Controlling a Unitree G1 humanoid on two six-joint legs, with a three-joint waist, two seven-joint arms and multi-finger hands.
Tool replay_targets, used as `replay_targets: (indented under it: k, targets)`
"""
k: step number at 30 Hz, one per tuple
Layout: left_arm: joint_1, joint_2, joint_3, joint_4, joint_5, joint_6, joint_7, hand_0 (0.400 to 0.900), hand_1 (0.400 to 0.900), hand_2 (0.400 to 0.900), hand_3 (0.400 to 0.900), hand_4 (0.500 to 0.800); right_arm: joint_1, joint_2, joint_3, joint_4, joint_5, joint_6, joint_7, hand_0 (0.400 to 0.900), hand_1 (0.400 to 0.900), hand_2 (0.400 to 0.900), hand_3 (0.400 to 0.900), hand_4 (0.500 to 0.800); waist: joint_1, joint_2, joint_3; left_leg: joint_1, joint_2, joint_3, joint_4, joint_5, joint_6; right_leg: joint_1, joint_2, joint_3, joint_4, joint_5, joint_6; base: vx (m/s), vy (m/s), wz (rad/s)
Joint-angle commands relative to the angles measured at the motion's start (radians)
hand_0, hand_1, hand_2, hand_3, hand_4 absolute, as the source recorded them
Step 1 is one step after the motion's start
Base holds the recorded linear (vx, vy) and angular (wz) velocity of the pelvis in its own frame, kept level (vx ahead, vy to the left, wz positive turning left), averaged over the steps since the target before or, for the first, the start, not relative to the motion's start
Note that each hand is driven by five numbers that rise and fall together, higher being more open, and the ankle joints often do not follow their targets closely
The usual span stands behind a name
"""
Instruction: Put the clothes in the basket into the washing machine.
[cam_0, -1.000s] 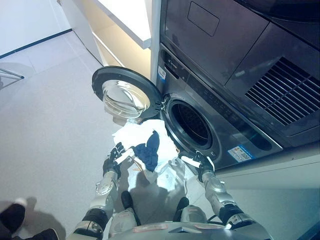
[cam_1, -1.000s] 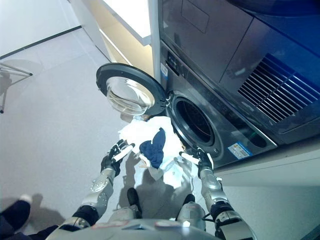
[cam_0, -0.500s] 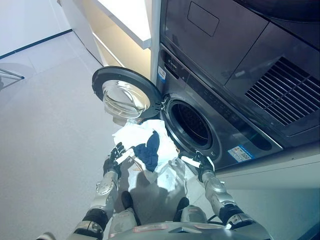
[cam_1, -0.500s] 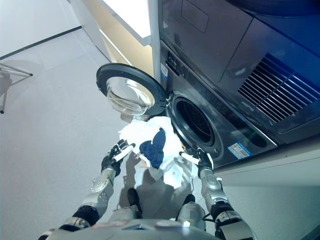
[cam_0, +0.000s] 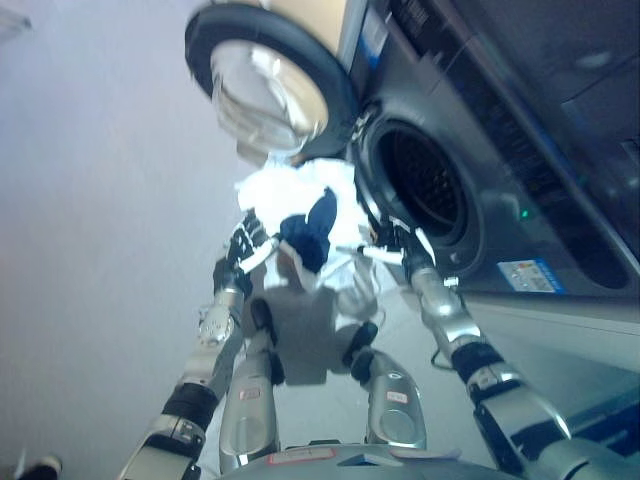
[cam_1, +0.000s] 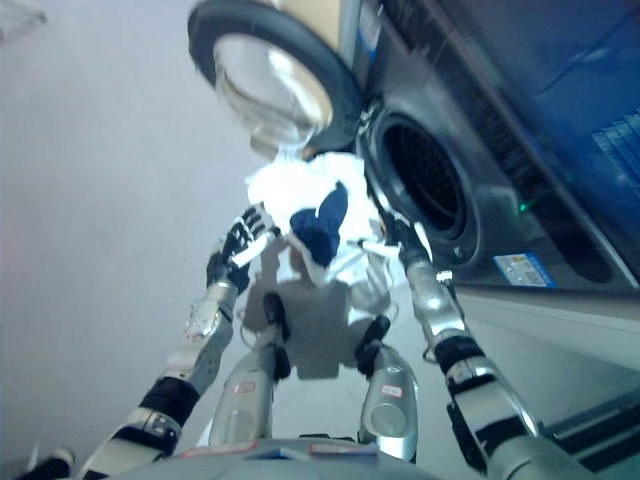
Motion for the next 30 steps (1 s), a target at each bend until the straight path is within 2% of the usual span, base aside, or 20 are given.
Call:
replay_targets:
  k: [1, 2, 3, 4, 6, 10, 14, 21, 30]
  targets:
    - [-0.103, 0.045, -0.031, -0.163, 0.074, -0.118, 0.044, 0.900, 0.900, 0.900, 0.900, 0.800, -0.190, -0.025, 0.052, 0.008, -0.063, -0.075, -0.041, 0.900, 0.900, 0.900, 0.900, 0.800, 0.032, -0.047, 0.032, 0.025, 0.025, -0.024, 0.134, -0.190, -0.068, -0.142, -0.026, -0.016, -0.135, 0.197, 0.112, -0.10, -0.046, 0.17]
    - [-0.103, 0.045, -0.031, -0.163, 0.074, -0.118, 0.044, 0.900, 0.900, 0.900, 0.900, 0.800, -0.191, -0.025, 0.052, 0.009, -0.063, -0.076, -0.041, 0.900, 0.900, 0.900, 0.900, 0.800, 0.032, -0.047, 0.032, 0.023, 0.025, -0.025, 0.135, -0.191, -0.068, -0.144, -0.027, -0.016, -0.134, 0.197, 0.112, -0.14, -0.073, 0.23]
    - [-0.154, 0.057, -0.044, -0.188, 0.083, -0.131, 0.067, 0.900, 0.900, 0.900, 0.900, 0.800, -0.289, -0.072, 0.080, 0.066, -0.089, -0.074, -0.058, 0.900, 0.900, 0.900, 0.900, 0.800, 0.055, -0.044, 0.069, -0.048, 0.023, -0.044, 0.172, -0.195, -0.066, -0.200, -0.041, -0.021, -0.100, 0.190, 0.111, -0.05, -0.086, 0.25]
    - [-0.191, 0.061, -0.053, -0.194, 0.093, -0.135, 0.083, 0.900, 0.900, 0.900, 0.900, 0.800, -0.339, -0.094, 0.092, 0.112, -0.103, -0.070, -0.061, 0.900, 0.900, 0.900, 0.900, 0.800, 0.068, -0.038, 0.077, -0.081, 0.030, -0.064, 0.198, -0.228, -0.074, -0.233, -0.041, -0.009, -0.062, 0.159, 0.130, -0.08, -0.113, 0.33]
    - [-0.239, 0.070, -0.069, -0.218, 0.110, -0.144, 0.104, 0.900, 0.900, 0.900, 0.900, 0.800, -0.410, -0.125, 0.104, 0.165, -0.112, -0.075, -0.085, 0.900, 0.900, 0.900, 0.900, 0.800, 0.087, -0.030, 0.105, -0.155, 0.025, -0.088, 0.246, -0.241, -0.070, -0.293, -0.065, -0.015, -0.013, 0.147, 0.132, -0.06, -0.076, 0.31]
    - [-0.307, 0.089, -0.099, -0.267, 0.138, -0.157, 0.140, 0.900, 0.900, 0.900, 0.900, 0.800, -0.521, -0.184, 0.115, 0.245, -0.106, -0.083, -0.126, 0.900, 0.900, 0.900, 0.900, 0.800, 0.107, -0.023, 0.109, -0.353, 0.014, -0.141, 0.374, -0.284, -0.054, -0.442, -0.104, -0.034, 0.100, 0.109, 0.134, -0.06, -0.072, 0.34]
    - [-0.362, 0.096, -0.122, -0.292, 0.141, -0.169, 0.176, 0.900, 0.900, 0.900, 0.900, 0.800, -0.605, -0.219, 0.138, 0.319, -0.125, -0.083, -0.176, 0.900, 0.900, 0.900, 0.900, 0.800, 0.124, -0.019, 0.109, -0.499, -0.002, -0.170, 0.468, -0.310, -0.043, -0.561, -0.119, -0.060, 0.194, 0.083, 0.135, 0.00, -0.051, 0.24]
    - [-0.406, 0.104, -0.152, -0.315, 0.142, -0.177, 0.228, 0.900, 0.900, 0.900, 0.900, 0.800, -0.695, -0.239, 0.180, 0.338, -0.162, -0.085, -0.250, 0.900, 0.900, 0.900, 0.900, 0.800, 0.141, 0.003, 0.109, -0.668, -0.023, -0.201, 0.554, -0.330, -0.029, -0.732, -0.152, -0.071, 0.312, 0.038, 0.123, 0.01, -0.006, 0.13]
    - [-0.439, 0.106, -0.169, -0.324, 0.117, -0.178, 0.265, 0.900, 0.900, 0.900, 0.900, 0.800, -0.742, -0.206, 0.212, 0.341, -0.186, -0.077, -0.280, 0.900, 0.900, 0.900, 0.900, 0.800, 0.151, 0.028, 0.109, -0.783, -0.046, -0.215, 0.639, -0.343, -0.021, -0.857, -0.194, -0.047, 0.430, -0.009, 0.099, 0.00, 0.006, 0.09]
